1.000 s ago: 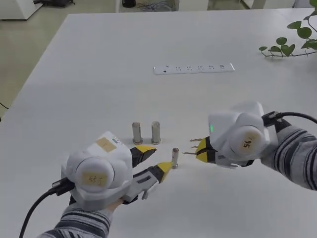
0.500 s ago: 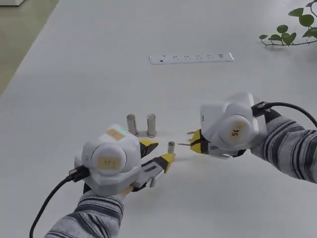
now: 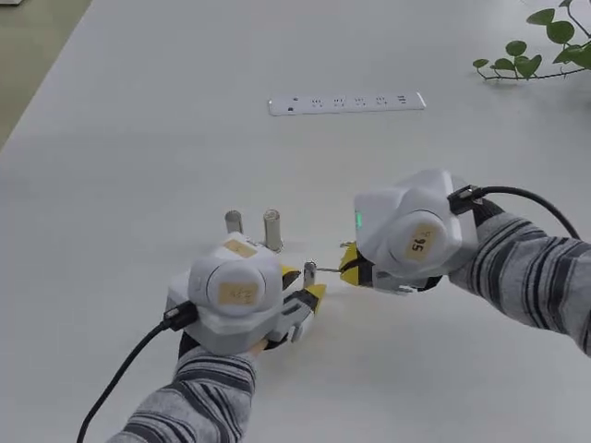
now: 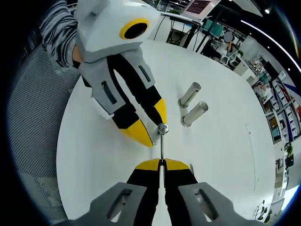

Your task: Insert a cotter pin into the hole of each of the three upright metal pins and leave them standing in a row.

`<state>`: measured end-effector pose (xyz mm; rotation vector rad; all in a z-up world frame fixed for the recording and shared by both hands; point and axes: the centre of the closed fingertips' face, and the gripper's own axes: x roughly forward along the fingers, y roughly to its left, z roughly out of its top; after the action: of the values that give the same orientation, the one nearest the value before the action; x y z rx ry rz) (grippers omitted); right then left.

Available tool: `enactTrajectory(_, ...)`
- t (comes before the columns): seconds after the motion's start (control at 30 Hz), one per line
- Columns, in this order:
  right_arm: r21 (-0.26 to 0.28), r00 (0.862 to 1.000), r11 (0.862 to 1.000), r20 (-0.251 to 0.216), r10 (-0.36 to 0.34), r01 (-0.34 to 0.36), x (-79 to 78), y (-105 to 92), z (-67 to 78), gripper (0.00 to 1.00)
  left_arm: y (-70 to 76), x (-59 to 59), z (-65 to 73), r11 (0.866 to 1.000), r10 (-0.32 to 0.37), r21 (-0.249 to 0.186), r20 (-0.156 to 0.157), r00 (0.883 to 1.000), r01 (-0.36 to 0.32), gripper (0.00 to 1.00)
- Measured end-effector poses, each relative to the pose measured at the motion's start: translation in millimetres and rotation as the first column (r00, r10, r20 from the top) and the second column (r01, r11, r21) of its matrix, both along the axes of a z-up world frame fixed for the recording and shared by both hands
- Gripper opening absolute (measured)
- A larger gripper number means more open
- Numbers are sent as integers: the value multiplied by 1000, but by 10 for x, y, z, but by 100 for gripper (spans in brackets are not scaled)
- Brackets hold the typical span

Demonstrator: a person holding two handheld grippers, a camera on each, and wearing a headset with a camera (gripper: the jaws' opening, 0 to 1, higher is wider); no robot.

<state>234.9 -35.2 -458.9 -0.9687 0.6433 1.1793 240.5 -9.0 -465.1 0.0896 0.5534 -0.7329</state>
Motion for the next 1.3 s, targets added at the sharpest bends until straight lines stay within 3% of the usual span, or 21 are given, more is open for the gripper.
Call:
enactTrajectory(0.23,6,1000,1000,-1,-6,6,1,10,16,0,18,28,-34,1000,18,7,-10,1000,-18,10)
enactTrajectory(0.6,0,1000,1000,2,-1,1,12,29,37,0,-6,39,-48,1000,17,16,0,1000,-17,6)
enactTrajectory(0.93,-7,1000,1000,12,16,-16,12,37,68,0,-15,29,-56,997,-23,70,42,999,20,5)
enactTrajectory(1.3,15,1000,1000,12,25,-25,-17,106,113,0,-11,33,-66,997,-17,72,46,999,14,5)
